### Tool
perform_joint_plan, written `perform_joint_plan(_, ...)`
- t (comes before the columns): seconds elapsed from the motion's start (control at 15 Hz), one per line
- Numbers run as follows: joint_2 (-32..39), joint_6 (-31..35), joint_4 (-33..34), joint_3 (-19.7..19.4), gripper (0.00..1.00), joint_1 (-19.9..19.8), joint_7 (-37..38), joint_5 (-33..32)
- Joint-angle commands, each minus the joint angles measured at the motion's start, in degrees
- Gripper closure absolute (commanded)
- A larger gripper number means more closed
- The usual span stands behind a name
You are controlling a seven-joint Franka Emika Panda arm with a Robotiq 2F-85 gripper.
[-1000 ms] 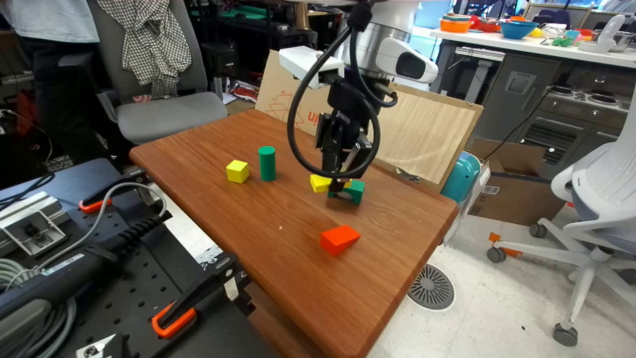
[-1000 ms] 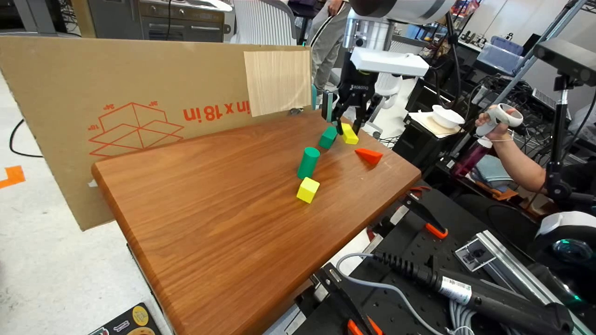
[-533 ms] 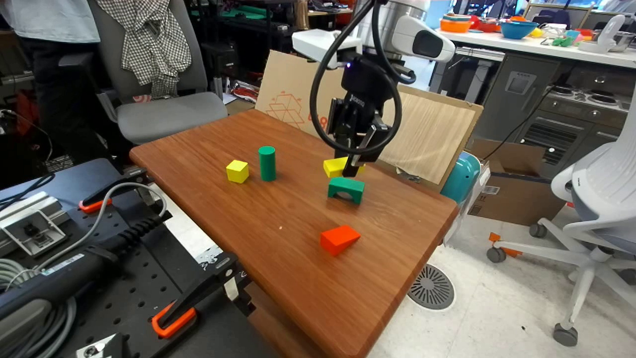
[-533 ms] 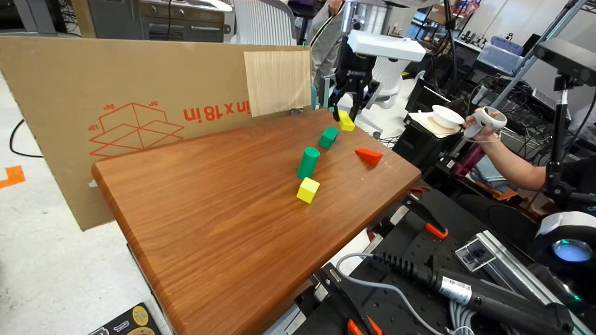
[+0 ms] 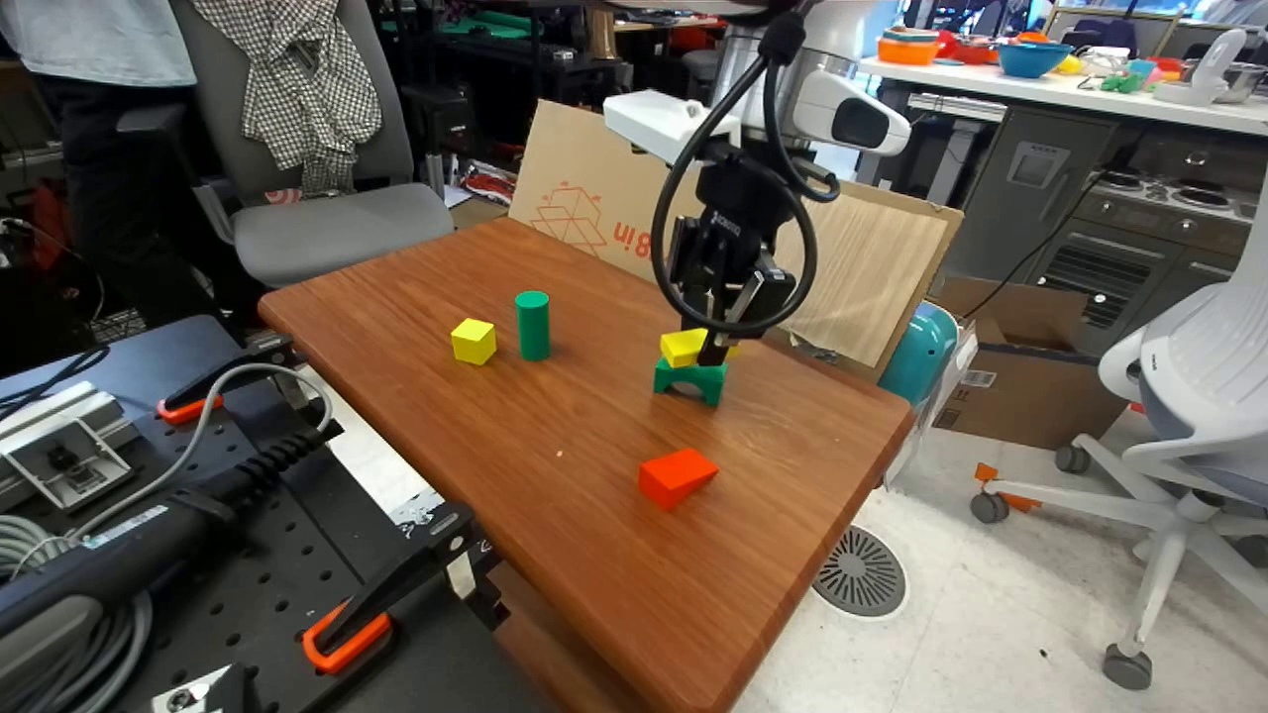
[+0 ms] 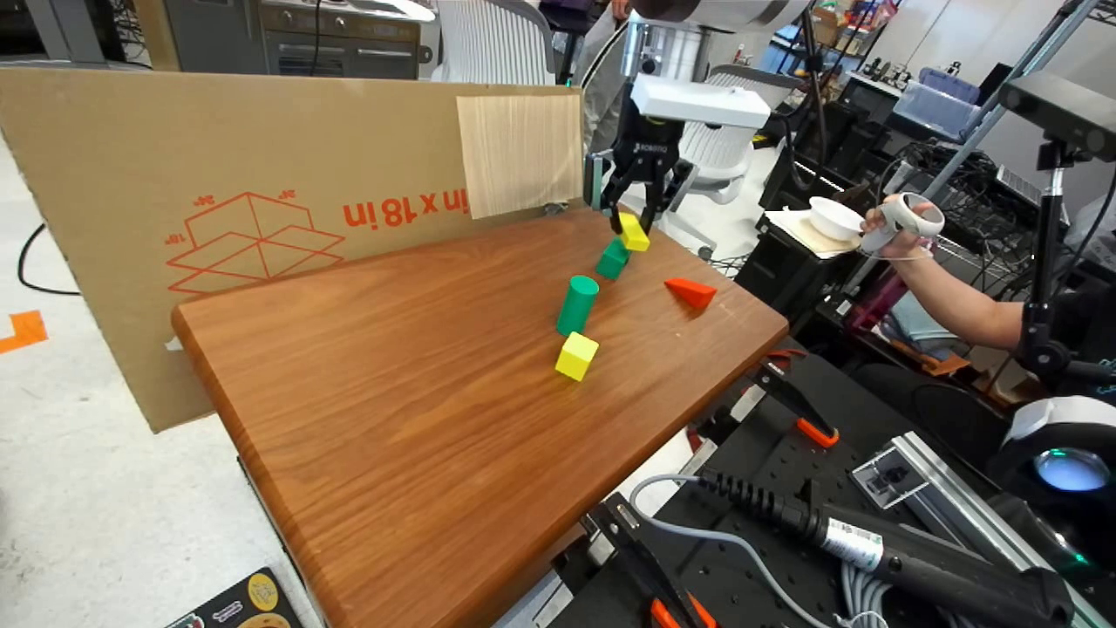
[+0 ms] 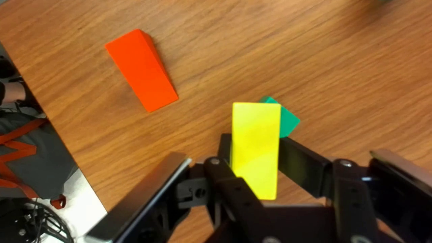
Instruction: Place the rectangular yellow block on the rectangular green block
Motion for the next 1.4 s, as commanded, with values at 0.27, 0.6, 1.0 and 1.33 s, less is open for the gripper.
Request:
perform_joint_plan(0.27,1.9,-4.5,5.7,0.6,0.87,0.3,-0.2,0.9)
perform_joint_plan(0.6,2.0,-5.9,5.5,1.0,0.87,0.1,-0.4,1.1)
perform_joint_plan(1.0,4.0,-6.7,6.6,0.2,0.87,1.1,0.6,-0.4)
perform_joint_plan(1.33,5.9,-7.1,7.5,0.1,0.87,2.2,0.7,-1.3)
